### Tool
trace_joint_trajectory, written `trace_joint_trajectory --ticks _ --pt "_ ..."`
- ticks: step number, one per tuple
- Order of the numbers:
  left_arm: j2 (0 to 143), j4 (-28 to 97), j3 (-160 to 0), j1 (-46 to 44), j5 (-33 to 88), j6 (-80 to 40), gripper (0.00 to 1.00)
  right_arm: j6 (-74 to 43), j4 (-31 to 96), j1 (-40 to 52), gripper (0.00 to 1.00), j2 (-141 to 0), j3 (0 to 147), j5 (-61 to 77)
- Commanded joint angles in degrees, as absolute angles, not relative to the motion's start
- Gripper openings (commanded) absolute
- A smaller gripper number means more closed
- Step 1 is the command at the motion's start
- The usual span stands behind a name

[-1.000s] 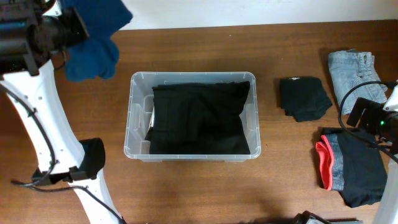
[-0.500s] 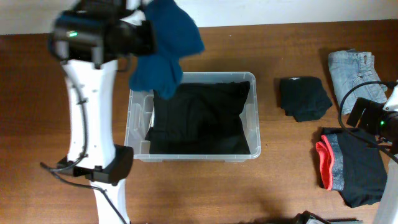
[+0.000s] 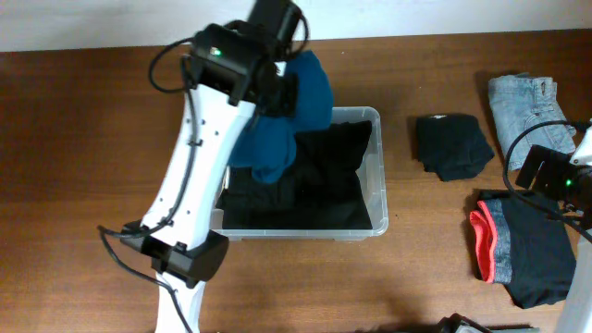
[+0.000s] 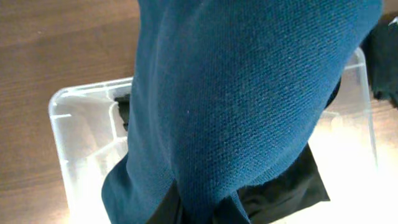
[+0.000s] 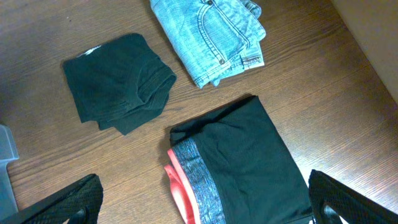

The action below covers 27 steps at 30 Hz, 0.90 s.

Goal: Pack container
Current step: 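Lower the teal garment into the container on top of the trousers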

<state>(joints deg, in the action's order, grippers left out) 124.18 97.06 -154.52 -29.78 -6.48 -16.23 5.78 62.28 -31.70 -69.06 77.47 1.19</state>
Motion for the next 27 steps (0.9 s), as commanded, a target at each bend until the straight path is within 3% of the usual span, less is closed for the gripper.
trace_joint_trajectory --ticks 1,22,27 --pt "122.43 96.71 -152.90 -32.21 -11.44 -19.64 0.00 5.28 62.13 -31.90 0.98 -68.84 78.02 1.32" --pt "122.48 89.25 -143.65 -41.43 -16.78 -25.30 0.01 5.28 62.13 -31.90 0.98 -68.84 78.02 1.32" --pt "122.56 87.42 -143.61 -43.53 -16.78 -25.26 0.23 5.26 62.13 -31.90 0.98 -68.84 78.02 1.32"
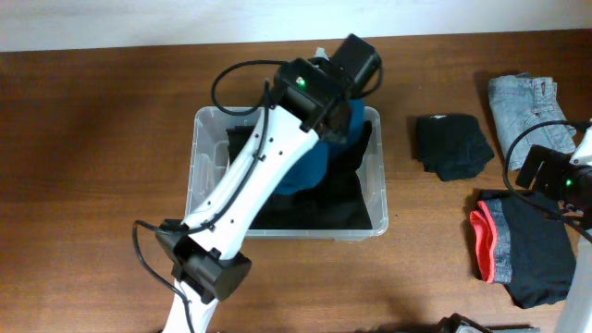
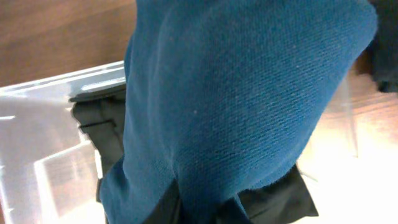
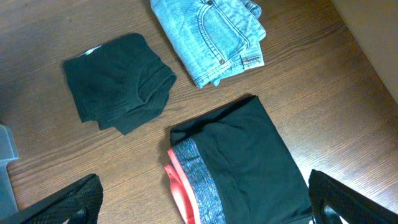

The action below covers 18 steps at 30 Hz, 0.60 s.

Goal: Pack container
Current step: 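Lower the teal garment into the container on top of the trousers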

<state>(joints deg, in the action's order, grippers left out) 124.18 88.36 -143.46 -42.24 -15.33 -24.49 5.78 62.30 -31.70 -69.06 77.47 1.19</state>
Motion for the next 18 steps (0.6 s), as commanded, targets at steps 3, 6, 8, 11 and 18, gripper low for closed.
trace_joint_trajectory --ticks 3,6,8,11,18 --pt "122.56 87.20 -143.61 -44.16 -16.82 -25.23 0.40 5.26 62.13 -31.90 0.98 -68.84 78.02 1.32" --pt "122.56 87.24 -143.61 -44.14 -17.04 -25.21 0.40 5.28 62.13 -31.90 0.98 -68.84 78.02 1.32" --pt "122.56 87.24 -143.61 -44.10 -17.63 -25.19 0.40 5.28 62.13 -31.90 0.98 -68.84 78.02 1.32" --pt "122.56 87.20 -143.61 -44.12 -19.46 -24.36 0.40 5.28 62.13 -31.90 0.98 -68.84 78.02 1.32" --pt "122.54 87.11 -143.61 -44.10 -22.96 -24.38 0.40 5.28 62.13 -31.90 0.98 -68.84 78.02 1.32"
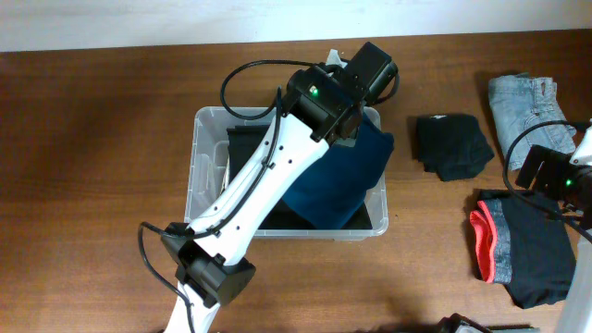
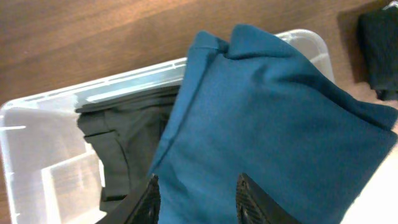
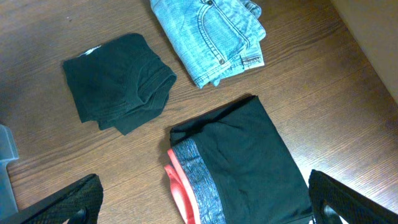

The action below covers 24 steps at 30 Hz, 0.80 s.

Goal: Pack container
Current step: 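Lower the teal garment into the container on top of the trousers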

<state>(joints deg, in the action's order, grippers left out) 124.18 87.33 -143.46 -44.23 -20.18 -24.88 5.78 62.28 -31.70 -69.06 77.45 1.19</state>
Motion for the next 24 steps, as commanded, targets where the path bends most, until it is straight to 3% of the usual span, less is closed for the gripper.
trace_joint_trajectory --ticks 1,8,24 --pt "122.54 87.02 -143.61 -44.10 -22.72 -24.38 0.39 5.26 62.13 -31.90 0.98 -68.84 78.02 1.32" --pt "122.72 87.05 -143.59 -44.42 -10.48 -23.83 0.00 5.28 62.13 -31.90 0.98 -68.84 78.02 1.32" --pt "127.22 81.93 -136.29 -45.12 1.37 -16.78 0.01 5.26 62.13 -31.90 0.98 -68.84 78.02 1.32"
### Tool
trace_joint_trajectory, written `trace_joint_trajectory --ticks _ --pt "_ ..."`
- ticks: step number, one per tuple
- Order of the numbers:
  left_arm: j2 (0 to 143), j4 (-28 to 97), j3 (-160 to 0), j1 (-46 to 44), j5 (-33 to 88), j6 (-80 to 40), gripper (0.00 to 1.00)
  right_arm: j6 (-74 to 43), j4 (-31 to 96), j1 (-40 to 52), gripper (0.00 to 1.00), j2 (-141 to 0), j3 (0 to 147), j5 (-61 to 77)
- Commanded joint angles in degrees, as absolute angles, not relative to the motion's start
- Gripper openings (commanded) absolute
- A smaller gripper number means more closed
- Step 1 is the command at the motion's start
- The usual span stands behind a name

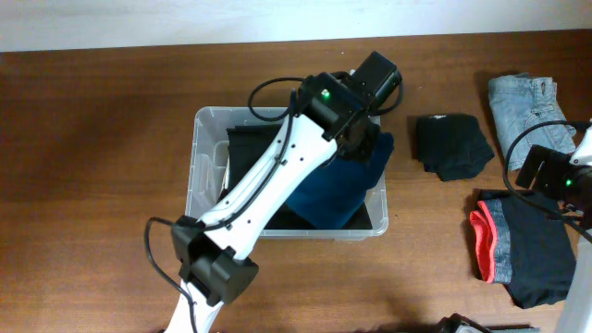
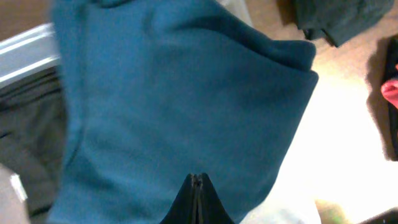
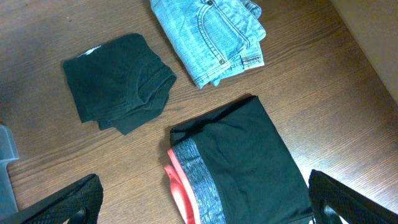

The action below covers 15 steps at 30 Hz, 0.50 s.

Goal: Pack container
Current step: 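Lower the teal garment into the container on top of the trousers, then release and press the teal garment down with the left gripper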

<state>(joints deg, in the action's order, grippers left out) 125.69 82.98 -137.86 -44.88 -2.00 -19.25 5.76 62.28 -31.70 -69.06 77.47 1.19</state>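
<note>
A clear plastic container (image 1: 208,116) sits mid-table with black clothing (image 1: 250,148) in it. A blue garment (image 1: 328,190) lies over the container's right half, its corner draped on the right rim. In the left wrist view my left gripper (image 2: 196,180) is shut, its fingers pressed together just above the blue garment (image 2: 174,93), with no cloth seen between them. My right gripper (image 3: 208,205) stands wide open over the black shorts (image 3: 236,162) at the table's right side, holding nothing.
A folded black garment (image 1: 451,143) lies right of the container. Folded jeans (image 1: 527,106) sit at the far right. The black shorts with a red and grey waistband (image 1: 523,245) lie near the front right. The left arm spans the container.
My left gripper was open above the blue garment in the container; now it is shut, nearer the cloth and further toward the right rim. The right arm has not moved.
My left gripper first held the blue garment hanging over the container's back left. Then it held it over the back right. Then the garment lay spread in the right half with the jaws open. Now the jaws are shut just above it.
</note>
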Motion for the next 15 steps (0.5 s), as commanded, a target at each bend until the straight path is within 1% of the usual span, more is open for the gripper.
trace_joint_trajectory --ticks 1,9,15 --pt "127.35 81.01 -135.81 -45.12 1.52 -16.75 0.01 5.28 62.13 -31.90 0.98 -68.84 78.02 1.32" --pt "131.22 78.17 -135.63 -45.10 5.19 -15.25 0.01 5.26 62.13 -31.90 0.98 -68.84 78.02 1.32" --pt "135.04 76.53 -135.63 -45.10 4.67 -14.63 0.01 5.28 62.13 -31.90 0.98 -68.84 78.02 1.32"
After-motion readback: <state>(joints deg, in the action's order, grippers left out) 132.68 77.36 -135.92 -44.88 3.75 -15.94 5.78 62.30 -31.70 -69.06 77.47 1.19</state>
